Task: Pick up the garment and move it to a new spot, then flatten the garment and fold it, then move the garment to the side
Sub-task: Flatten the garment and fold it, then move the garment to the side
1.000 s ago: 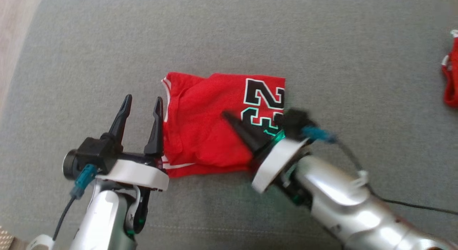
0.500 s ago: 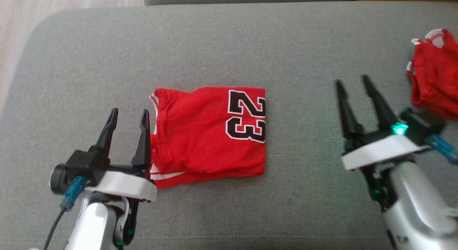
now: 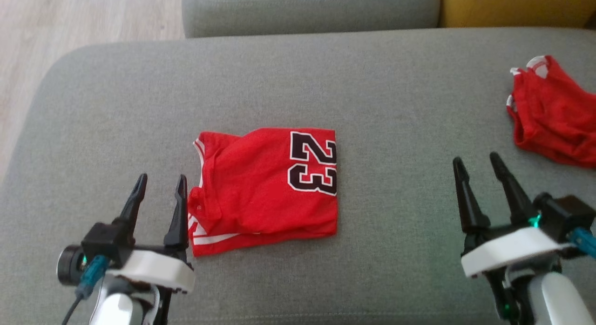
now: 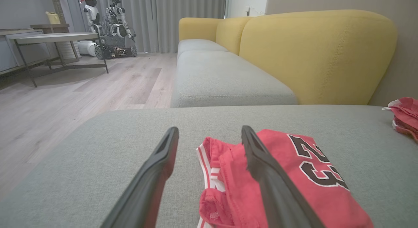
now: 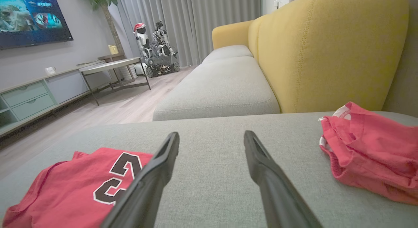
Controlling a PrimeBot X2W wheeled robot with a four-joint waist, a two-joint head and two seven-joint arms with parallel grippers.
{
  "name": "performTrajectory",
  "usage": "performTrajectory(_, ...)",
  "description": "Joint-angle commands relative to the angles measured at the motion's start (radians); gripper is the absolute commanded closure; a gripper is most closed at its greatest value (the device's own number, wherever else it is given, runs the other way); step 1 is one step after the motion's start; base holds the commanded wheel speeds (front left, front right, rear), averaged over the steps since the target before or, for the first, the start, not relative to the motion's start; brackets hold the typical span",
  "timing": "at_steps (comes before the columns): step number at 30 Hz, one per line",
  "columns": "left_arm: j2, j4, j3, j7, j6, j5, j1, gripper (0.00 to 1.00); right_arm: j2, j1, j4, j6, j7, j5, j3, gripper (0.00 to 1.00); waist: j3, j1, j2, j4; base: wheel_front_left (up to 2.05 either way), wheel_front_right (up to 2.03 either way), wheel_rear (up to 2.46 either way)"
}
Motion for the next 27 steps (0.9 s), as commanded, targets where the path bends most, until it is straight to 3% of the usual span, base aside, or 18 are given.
performTrajectory(1,0.024,-0.039,0.039,0.002,0.005,-0.002,-0.019,0.00,0.002,-0.010,-0.046,-0.001,0.007,-0.012,0.012,0.00,-0.012,0.0000,-0.0001,-0.002,0.00,0.00,0.00)
performTrajectory(27,0.053,-0.069,0.015,0.050,0.018,-0.014,0.047,0.00,0.045,0.114,-0.163,-0.001,0.075,-0.073,-0.057,0.00,-0.068,0.0000,-0.0001,-0.005,0.00,0.00,0.00)
